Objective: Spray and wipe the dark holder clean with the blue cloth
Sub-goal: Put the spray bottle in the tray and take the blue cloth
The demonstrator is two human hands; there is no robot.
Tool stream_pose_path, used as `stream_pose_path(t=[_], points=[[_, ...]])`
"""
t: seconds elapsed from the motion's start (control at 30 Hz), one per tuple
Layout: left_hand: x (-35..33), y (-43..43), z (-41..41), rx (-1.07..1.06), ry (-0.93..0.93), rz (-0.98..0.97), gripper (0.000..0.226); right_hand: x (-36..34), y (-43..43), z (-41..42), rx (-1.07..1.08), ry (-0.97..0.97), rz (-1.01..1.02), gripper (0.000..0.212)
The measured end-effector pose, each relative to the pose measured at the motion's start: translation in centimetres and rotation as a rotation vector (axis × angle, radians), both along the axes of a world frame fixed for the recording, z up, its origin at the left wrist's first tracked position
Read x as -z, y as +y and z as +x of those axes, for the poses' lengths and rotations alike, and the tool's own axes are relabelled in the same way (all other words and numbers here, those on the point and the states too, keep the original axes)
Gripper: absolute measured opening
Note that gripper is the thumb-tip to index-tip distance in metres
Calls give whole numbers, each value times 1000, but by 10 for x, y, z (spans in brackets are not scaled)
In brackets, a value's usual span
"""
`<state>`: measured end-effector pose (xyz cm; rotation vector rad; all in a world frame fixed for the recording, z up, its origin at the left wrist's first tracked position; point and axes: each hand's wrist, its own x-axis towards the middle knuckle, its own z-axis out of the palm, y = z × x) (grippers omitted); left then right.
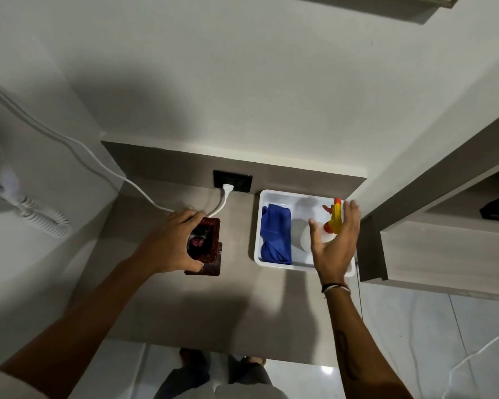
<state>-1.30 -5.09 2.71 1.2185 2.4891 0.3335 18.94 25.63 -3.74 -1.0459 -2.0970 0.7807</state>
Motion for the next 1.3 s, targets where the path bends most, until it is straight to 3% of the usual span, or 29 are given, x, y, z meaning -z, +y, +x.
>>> stream_pose_path(t=[0.1,0.23,0.37,0.63,0.83,0.9,0.97,1.03,1.13,1.3], points=[[5,-1,0,-3,-6,37,122,11,-29,-15,-281,-63,260,63],[13,-2,-1,21,12,76,121,32,-43,-46,-548,-614,126,72],[21,-1,4,33,69,119,120,45,-34,-65,-590,-903,71,87],[34,-4,7,61,194,151,123,64,-34,-80,-602,-1081,133,82],[36,-4,4,56,143,179,120,70,-37,-87,-544,-967,5,70],[34,-2,3,42,104,203,117,67,-31,-86,-520,-864,-128,66],[32,-3,1,31,44,233,113,49,-34,-81,-422,-618,-317,44],[30,-9,0,-15,-46,285,109,41,-35,-75,-222,-417,-338,32],[28,-25,0,-140,-196,385,104,19,-40,-62,-135,-198,-458,53],[33,-53,-3,-248,-278,459,100,-9,-111,-26,-249,51,-555,70]])
